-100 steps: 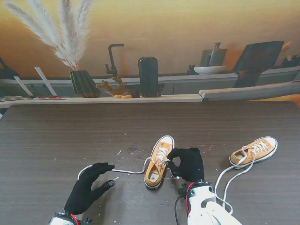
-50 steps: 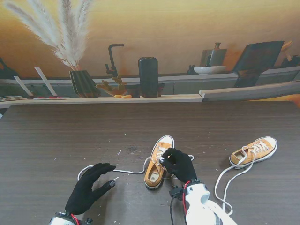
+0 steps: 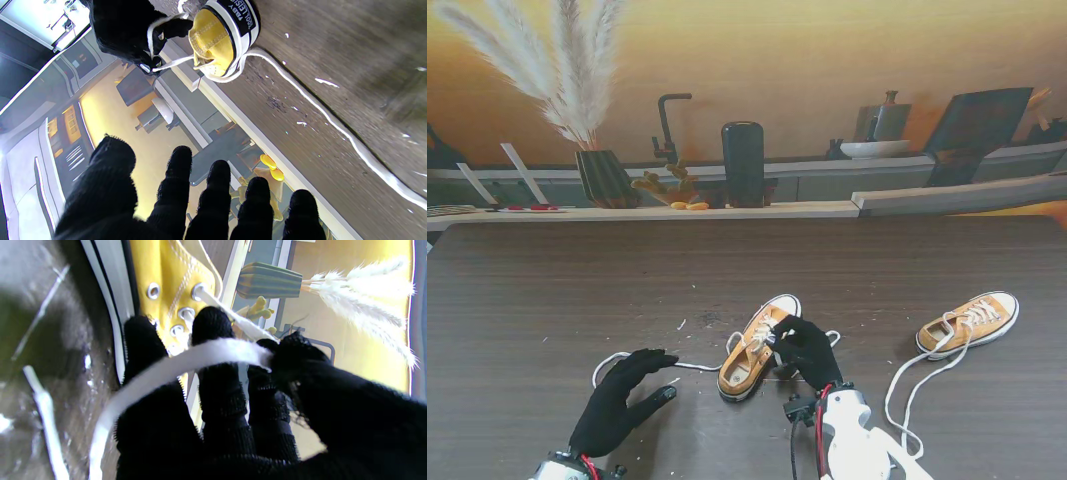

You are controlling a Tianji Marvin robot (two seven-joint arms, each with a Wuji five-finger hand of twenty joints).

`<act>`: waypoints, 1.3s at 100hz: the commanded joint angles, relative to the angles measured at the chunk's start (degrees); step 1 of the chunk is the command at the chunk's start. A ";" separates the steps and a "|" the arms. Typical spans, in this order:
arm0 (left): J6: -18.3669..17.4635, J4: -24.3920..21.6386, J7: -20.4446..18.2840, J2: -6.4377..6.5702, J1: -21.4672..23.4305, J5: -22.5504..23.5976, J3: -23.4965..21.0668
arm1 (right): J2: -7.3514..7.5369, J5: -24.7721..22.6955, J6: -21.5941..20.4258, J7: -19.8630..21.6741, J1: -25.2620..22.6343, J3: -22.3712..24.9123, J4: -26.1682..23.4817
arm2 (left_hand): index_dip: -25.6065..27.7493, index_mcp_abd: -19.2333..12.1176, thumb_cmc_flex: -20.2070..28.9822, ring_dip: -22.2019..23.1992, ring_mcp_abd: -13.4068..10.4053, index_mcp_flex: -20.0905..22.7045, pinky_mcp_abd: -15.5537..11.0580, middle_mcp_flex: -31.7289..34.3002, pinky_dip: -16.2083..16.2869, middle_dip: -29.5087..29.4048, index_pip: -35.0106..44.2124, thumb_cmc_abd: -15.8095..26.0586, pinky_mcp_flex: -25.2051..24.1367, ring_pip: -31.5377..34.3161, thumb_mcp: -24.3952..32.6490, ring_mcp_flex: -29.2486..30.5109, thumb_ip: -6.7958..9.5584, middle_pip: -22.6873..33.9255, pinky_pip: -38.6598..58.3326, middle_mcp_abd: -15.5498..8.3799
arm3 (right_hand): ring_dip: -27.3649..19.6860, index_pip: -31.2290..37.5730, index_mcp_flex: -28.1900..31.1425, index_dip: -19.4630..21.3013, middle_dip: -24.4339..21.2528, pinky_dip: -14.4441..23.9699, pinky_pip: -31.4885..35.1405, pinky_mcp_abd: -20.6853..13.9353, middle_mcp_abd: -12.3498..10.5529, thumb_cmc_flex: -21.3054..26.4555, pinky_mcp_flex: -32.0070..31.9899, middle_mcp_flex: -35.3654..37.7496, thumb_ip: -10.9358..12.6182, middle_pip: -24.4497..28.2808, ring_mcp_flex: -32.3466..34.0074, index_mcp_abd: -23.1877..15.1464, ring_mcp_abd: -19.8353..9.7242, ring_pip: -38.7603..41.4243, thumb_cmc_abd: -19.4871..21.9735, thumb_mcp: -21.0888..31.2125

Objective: Tie the shoelaces into a bow on the shoes

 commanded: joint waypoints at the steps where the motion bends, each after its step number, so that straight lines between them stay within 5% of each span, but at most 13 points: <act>1: -0.05 -0.29 -0.88 0.07 0.14 0.15 0.11 | -0.07 0.20 0.30 1.27 -0.64 -0.28 -0.64 | 0.16 0.38 0.57 -0.25 0.01 1.08 -4.59 0.45 -0.95 0.44 0.20 1.93 0.07 0.32 -0.38 0.99 -0.80 0.36 -0.33 0.11 | 3.28 3.16 0.51 -0.40 2.69 0.35 1.36 -3.07 -2.02 3.16 1.35 3.01 0.24 6.23 2.87 -0.54 2.14 6.87 0.13 -0.18; 16: -0.08 -0.26 -0.90 0.07 0.11 0.14 0.14 | 0.37 -0.74 0.85 1.99 -1.02 0.30 -1.87 | 0.16 0.37 0.54 -0.23 -0.02 1.15 -4.65 0.45 -1.00 0.44 0.19 1.94 0.06 0.36 -0.41 1.09 -0.81 0.35 -0.34 0.07 | 14.29 3.47 -1.07 0.35 9.67 -0.65 4.03 -0.48 -3.81 3.14 9.78 0.01 0.64 20.84 3.06 -1.36 1.91 27.23 2.05 -2.41; 34: -0.10 -0.33 -0.75 0.04 0.23 0.15 0.06 | 1.21 -3.45 2.48 3.07 -1.90 1.78 -4.26 | 0.17 0.33 0.58 -0.24 -0.03 1.21 -4.71 0.50 -1.05 0.45 0.21 1.92 0.12 0.35 -0.40 1.06 -0.81 0.36 -0.31 0.07 | 40.33 3.56 -1.33 -0.14 11.14 -4.44 18.98 16.35 -4.81 2.01 30.31 -0.05 0.67 23.72 4.03 -2.84 -3.76 48.19 2.66 -3.24; 38: -0.09 -0.37 -0.67 0.02 0.28 0.17 0.02 | 1.43 -4.32 2.76 3.29 -2.13 2.18 -4.84 | 0.17 0.41 0.60 -0.24 0.08 1.19 -4.73 0.51 -1.06 0.45 0.21 1.95 0.13 0.35 -0.38 1.06 -0.80 0.36 -0.31 0.12 | 45.30 3.47 -1.37 -0.17 11.24 -1.95 24.78 18.17 -4.87 2.02 33.99 -0.22 0.72 23.65 4.09 -3.09 -5.48 51.48 2.88 -3.59; 40: -0.08 -0.39 -0.62 0.01 0.31 0.19 0.01 | 1.52 -4.80 2.85 3.36 -2.23 2.35 -5.06 | 0.17 0.38 0.58 -0.24 0.07 1.19 -4.72 0.54 -1.06 0.45 0.21 1.93 0.13 0.35 -0.39 1.06 -0.81 0.37 -0.30 0.15 | 49.50 3.35 -1.48 -0.13 11.54 3.76 27.95 18.50 -5.19 2.02 35.54 -0.47 0.79 23.78 4.33 -3.33 -7.66 54.00 3.01 -3.81; 46: -0.03 -0.47 -0.47 -0.02 0.40 0.24 -0.05 | 1.80 -6.03 2.92 3.55 -2.46 2.88 -5.67 | 0.18 0.37 0.61 -0.24 0.06 1.19 -4.77 0.51 -1.07 0.45 0.21 1.92 0.12 0.34 -0.38 1.06 -0.80 0.36 -0.31 0.21 | 60.02 3.19 -1.62 -0.08 14.28 21.52 36.42 16.52 -6.43 2.02 39.47 -1.21 0.89 23.73 4.86 -3.79 -17.41 64.57 3.12 -4.14; 53: 0.03 -0.54 -0.32 -0.04 0.47 0.31 -0.06 | 2.21 -7.35 3.03 4.22 -2.88 3.59 -6.49 | 0.16 0.45 0.61 -0.22 0.05 1.14 -4.74 0.54 -1.08 0.46 0.18 1.92 0.14 0.37 -0.39 1.12 -0.81 0.37 -0.29 0.14 | 67.33 2.77 -1.94 0.00 16.34 32.47 47.35 10.40 -6.59 2.16 42.10 -2.77 1.00 22.31 5.31 -4.80 -28.51 71.54 3.54 -4.76; 63: 0.13 -0.57 -0.02 -0.02 0.39 0.95 -0.03 | 2.72 -9.85 2.85 4.61 -3.51 4.53 -7.30 | 0.10 0.29 0.51 -0.22 0.03 0.83 -4.66 0.57 -1.08 0.46 0.02 1.94 0.17 0.39 -0.43 1.20 -0.81 0.37 -0.26 0.05 | 72.92 2.07 -1.68 -0.42 17.50 36.32 58.69 0.93 -6.53 1.54 43.78 -4.32 1.07 20.47 5.78 -6.24 -38.97 76.08 3.48 -5.10; 77: 0.98 -0.89 0.93 -0.07 -0.02 2.07 0.28 | 3.06 -12.23 1.88 4.15 -4.75 5.69 -8.39 | 0.07 0.31 0.54 -0.14 0.18 0.72 -4.56 0.66 -1.08 0.48 -0.03 1.94 0.23 0.53 -0.40 1.46 -0.79 0.40 -0.22 0.11 | 77.46 -3.87 -1.15 -6.92 18.35 40.40 60.49 -2.21 -5.85 -7.26 44.61 -4.84 0.69 19.19 5.96 -5.03 -44.93 77.84 1.83 -5.75; 94: 2.70 -1.78 1.03 0.14 -0.55 3.62 0.85 | 3.19 -11.80 0.91 4.46 -5.98 6.56 -9.48 | -0.01 0.18 0.41 -0.01 0.25 0.30 -4.35 0.84 -1.06 0.50 -0.20 1.96 0.44 0.74 -0.44 1.91 -0.78 0.45 -0.12 -0.08 | 79.09 -16.13 1.00 -7.16 19.79 40.52 60.49 -3.77 -5.09 -13.75 44.74 -6.32 4.87 17.01 6.06 -2.05 -46.18 77.69 7.38 -9.89; 103: 4.40 -2.53 0.87 0.46 -0.81 5.90 1.04 | 3.14 -10.60 0.50 4.63 -6.55 6.77 -9.87 | -0.11 -0.09 0.22 0.07 0.24 -0.41 -3.90 0.88 -0.99 0.51 -0.47 1.86 0.68 0.87 -0.53 2.18 -0.79 0.47 0.02 -0.18 | 78.84 -22.68 0.96 -2.17 19.83 37.13 60.49 -2.85 -4.07 -16.01 44.26 -8.69 10.71 14.97 5.92 -1.05 -42.98 75.48 10.00 -11.55; 119: 11.74 -5.05 1.04 1.18 -1.10 11.91 2.29 | 3.41 -8.70 -0.47 6.38 -7.37 7.40 -9.82 | -0.44 -0.42 -0.71 1.40 -0.08 -2.59 -1.80 1.45 1.24 1.39 -1.32 0.73 2.64 2.39 -0.65 3.71 -0.43 1.36 2.51 -1.04 | 78.18 -26.19 -4.06 -1.57 17.08 33.57 55.81 -0.03 -2.50 -17.44 43.52 -17.34 11.48 9.20 5.47 -1.67 -35.67 70.31 11.82 -14.52; 130: 17.91 -6.87 -0.47 1.93 -1.53 16.53 3.55 | 3.50 -8.05 -1.06 6.85 -7.95 8.04 -9.60 | -0.57 -0.34 -0.98 2.31 -0.52 -3.28 -1.83 1.27 2.90 2.33 -1.80 -0.74 3.09 3.05 -0.60 4.03 -0.11 1.94 3.60 -1.80 | 79.32 -25.78 -4.02 -1.54 17.85 33.62 56.89 -0.68 -2.77 -17.60 43.71 -17.12 11.72 12.36 5.56 -1.27 -37.15 70.90 12.14 -15.21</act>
